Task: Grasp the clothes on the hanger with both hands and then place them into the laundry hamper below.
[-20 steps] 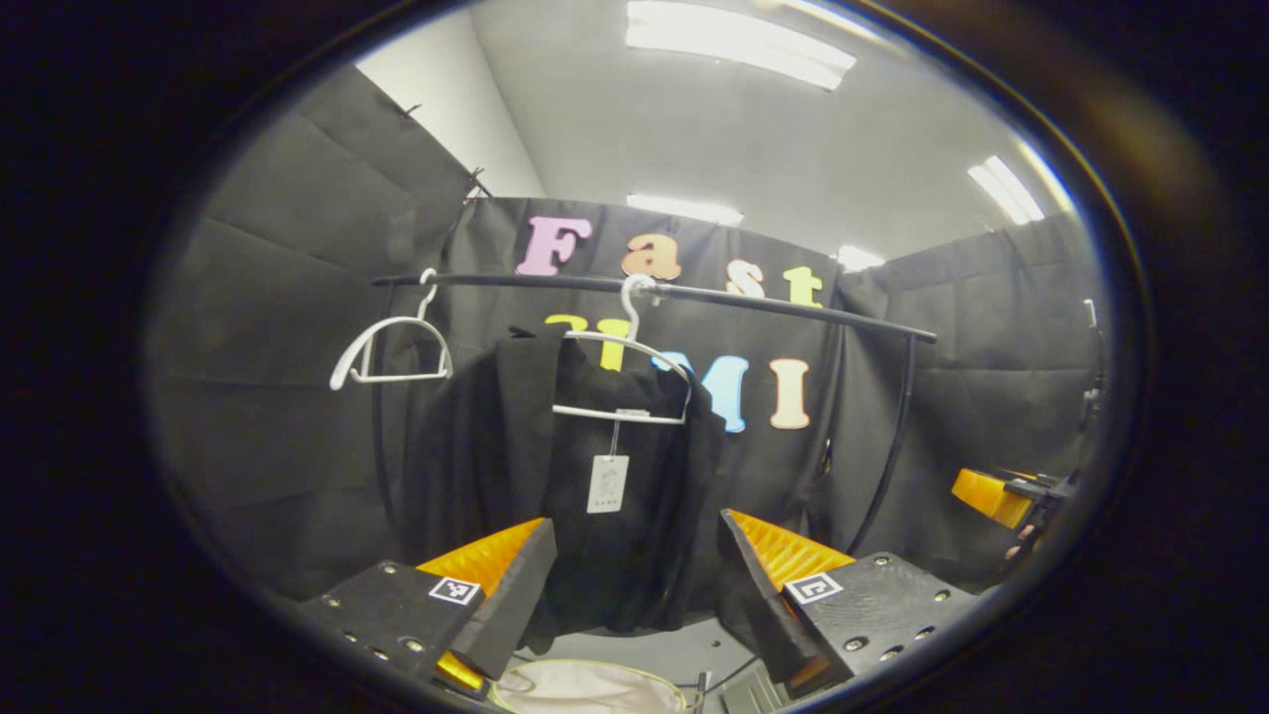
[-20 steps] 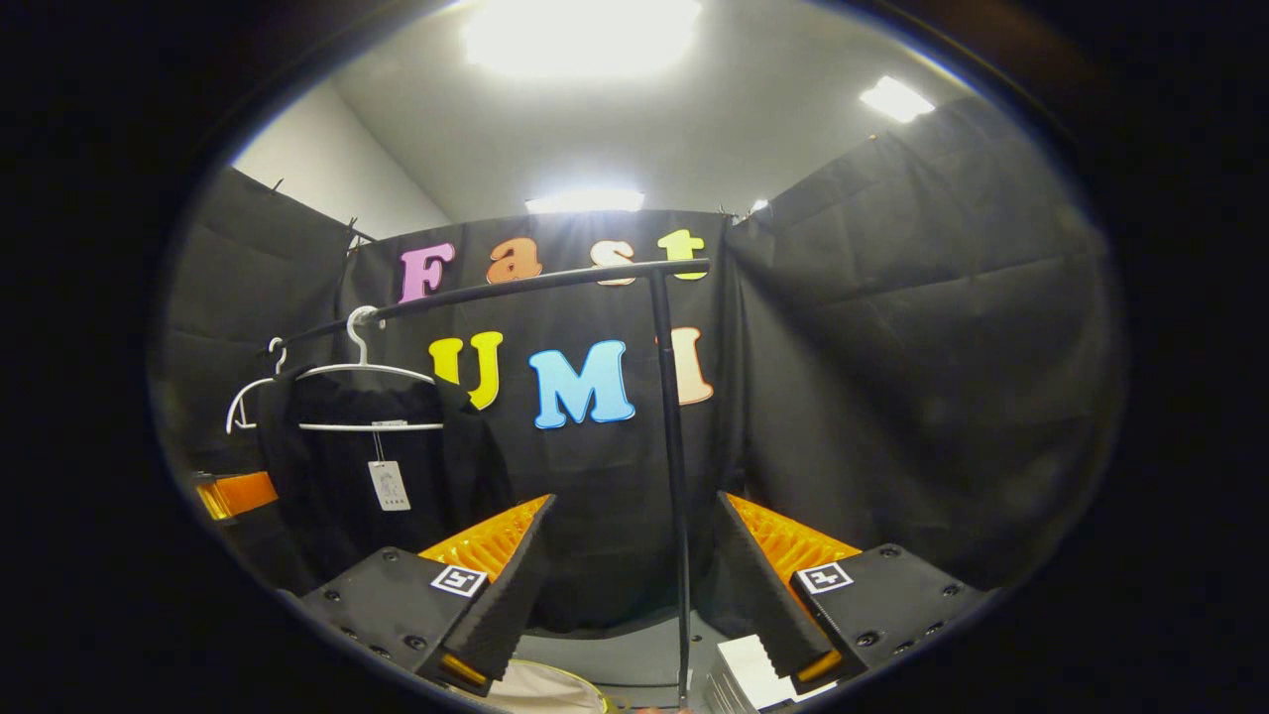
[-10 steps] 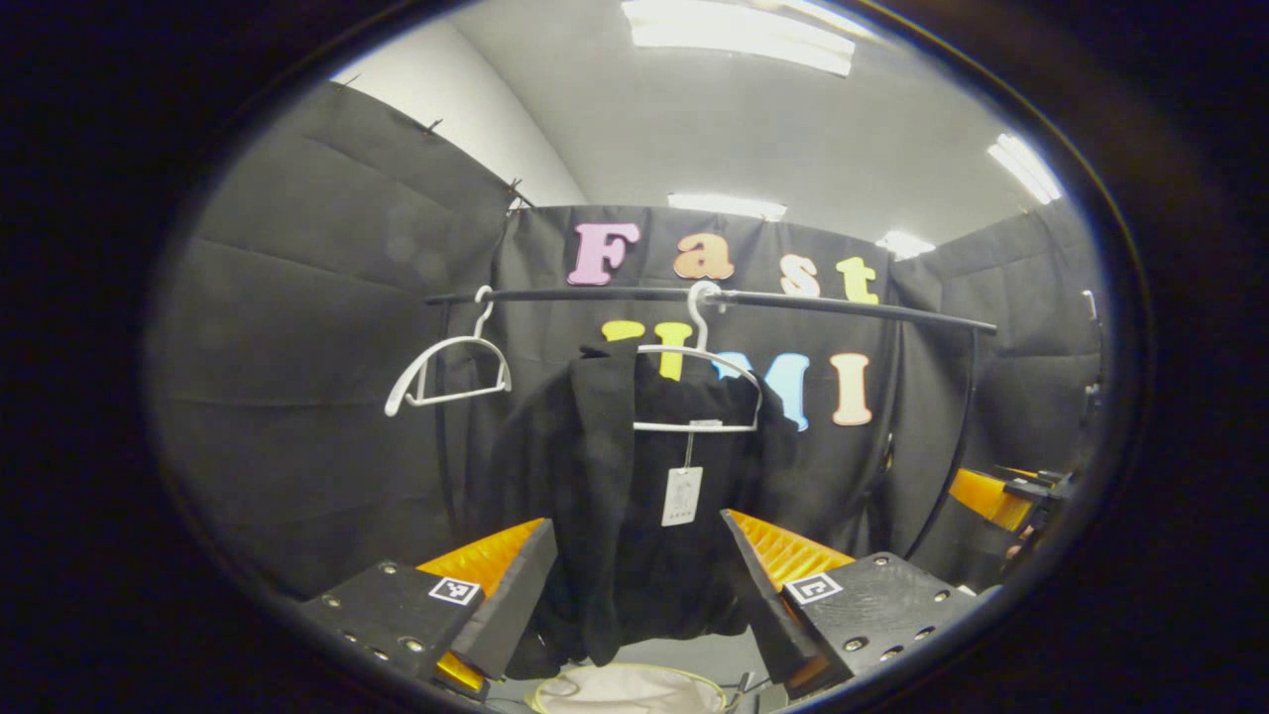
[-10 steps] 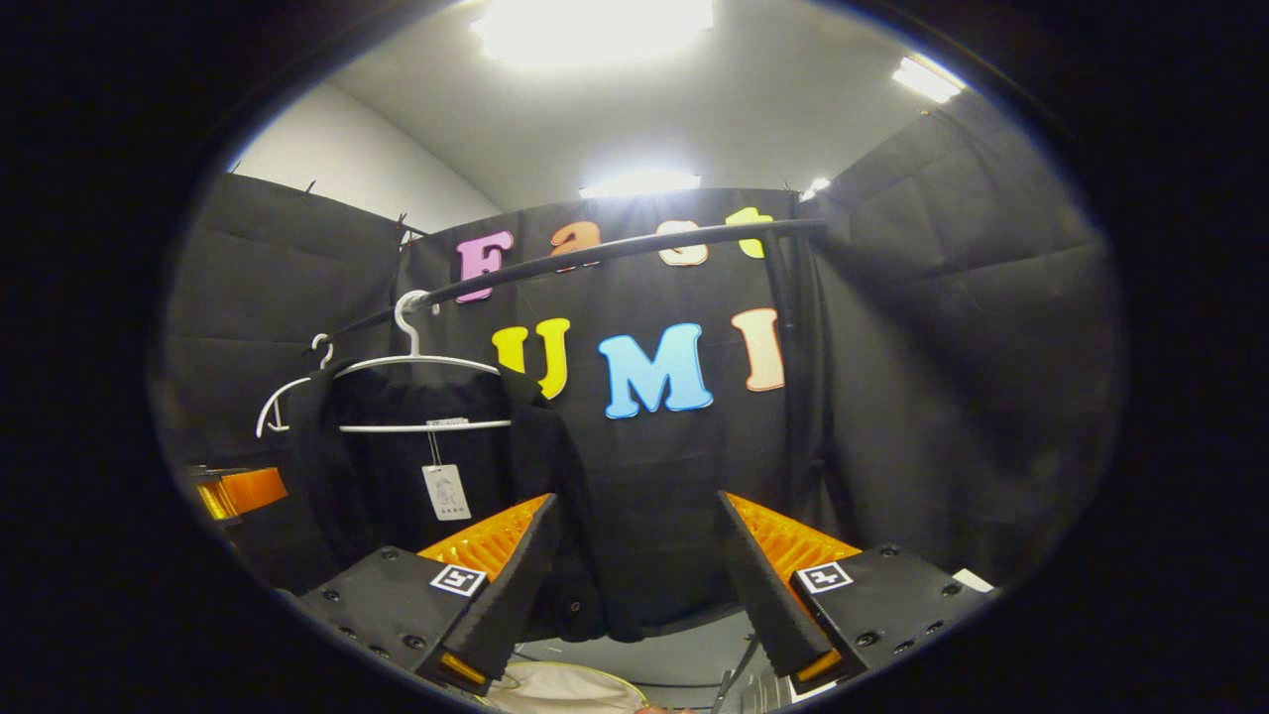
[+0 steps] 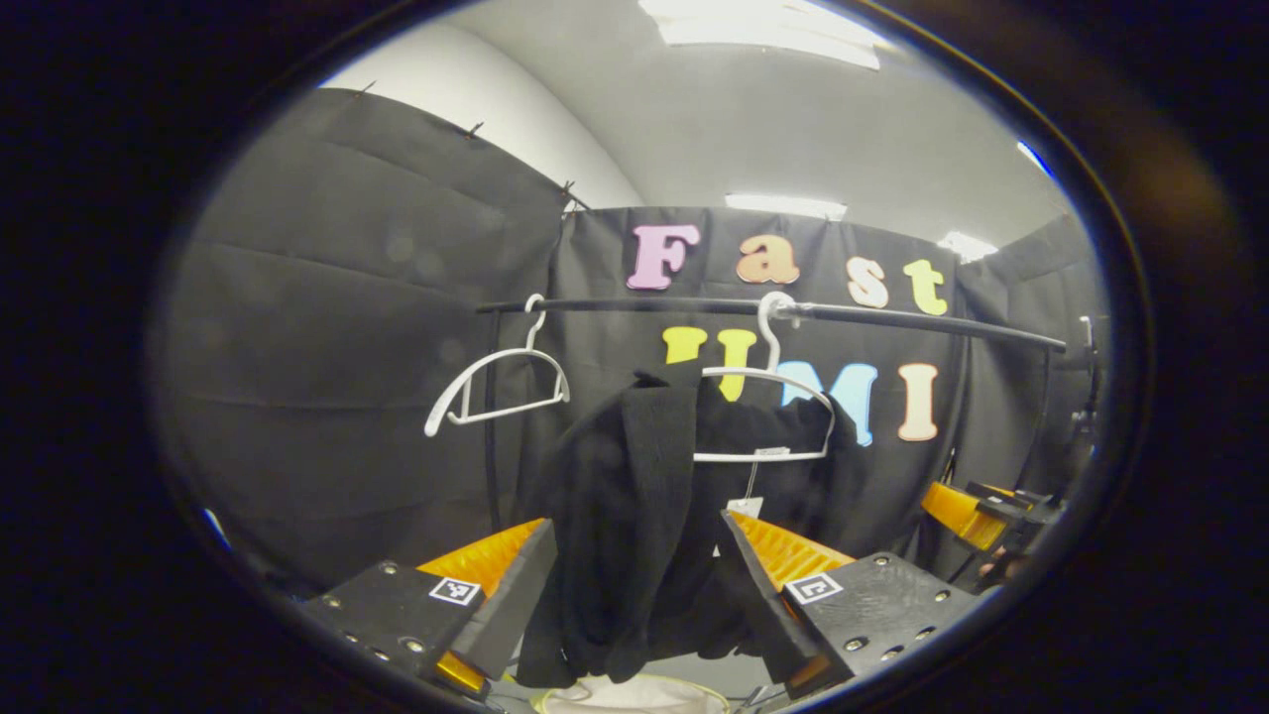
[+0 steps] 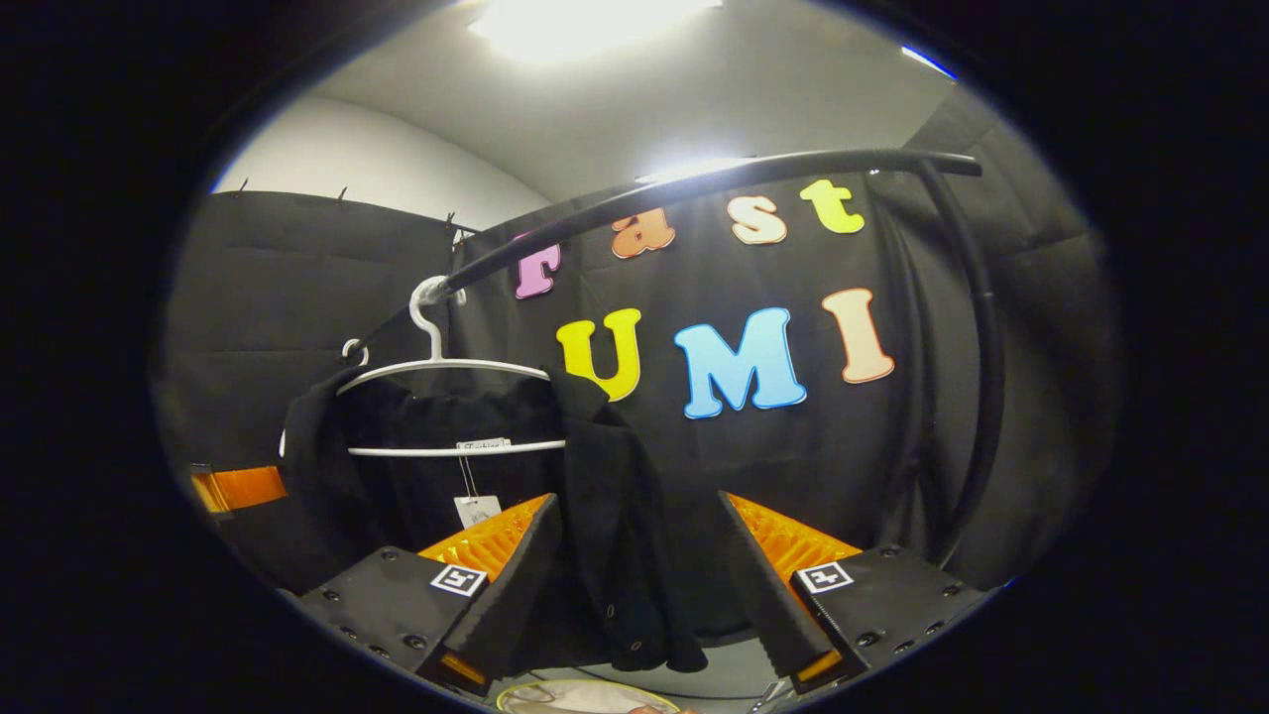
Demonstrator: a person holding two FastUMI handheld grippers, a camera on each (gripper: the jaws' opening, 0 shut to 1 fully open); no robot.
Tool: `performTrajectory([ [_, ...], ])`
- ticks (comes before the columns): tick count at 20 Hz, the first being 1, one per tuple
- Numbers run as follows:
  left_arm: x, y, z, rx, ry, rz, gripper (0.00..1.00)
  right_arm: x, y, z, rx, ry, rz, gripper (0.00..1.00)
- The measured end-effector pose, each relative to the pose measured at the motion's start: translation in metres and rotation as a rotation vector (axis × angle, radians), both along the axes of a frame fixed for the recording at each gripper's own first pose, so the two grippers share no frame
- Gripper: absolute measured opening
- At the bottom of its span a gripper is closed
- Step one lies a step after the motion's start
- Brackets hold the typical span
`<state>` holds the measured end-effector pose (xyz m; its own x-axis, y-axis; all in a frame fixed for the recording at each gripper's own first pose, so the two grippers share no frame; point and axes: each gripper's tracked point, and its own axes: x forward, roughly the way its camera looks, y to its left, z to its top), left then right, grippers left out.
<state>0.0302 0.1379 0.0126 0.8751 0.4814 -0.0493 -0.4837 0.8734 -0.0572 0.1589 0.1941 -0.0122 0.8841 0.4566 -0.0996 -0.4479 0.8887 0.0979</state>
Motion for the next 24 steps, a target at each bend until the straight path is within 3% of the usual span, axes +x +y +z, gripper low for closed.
performTrajectory([
  [8, 0.037, 0.011, 0.003, 0.013, -0.037, 0.096, 0.94, 0.05, 0.048, -0.004, 0.055, -0.024, 0.11, 0.98],
  [13, 0.065, 0.019, -0.003, -0.006, -0.024, 0.144, 0.94, 0.076, 0.067, -0.016, 0.039, 0.003, 0.113, 0.98],
  [21, 0.098, 0.042, -0.019, 0.067, 0.07, 0.219, 0.94, 0.111, 0.089, -0.047, 0.003, 0.065, 0.13, 0.98],
  [22, 0.1, 0.045, -0.02, 0.075, 0.075, 0.233, 0.91, 0.113, 0.091, -0.05, -0.002, 0.074, 0.14, 0.92],
  [23, 0.101, 0.048, -0.02, 0.078, 0.08, 0.242, 0.88, 0.115, 0.094, -0.055, -0.007, 0.081, 0.146, 0.97],
  [24, 0.101, 0.05, -0.021, 0.084, 0.081, 0.25, 0.84, 0.117, 0.097, -0.056, -0.01, 0.085, 0.159, 0.94],
])
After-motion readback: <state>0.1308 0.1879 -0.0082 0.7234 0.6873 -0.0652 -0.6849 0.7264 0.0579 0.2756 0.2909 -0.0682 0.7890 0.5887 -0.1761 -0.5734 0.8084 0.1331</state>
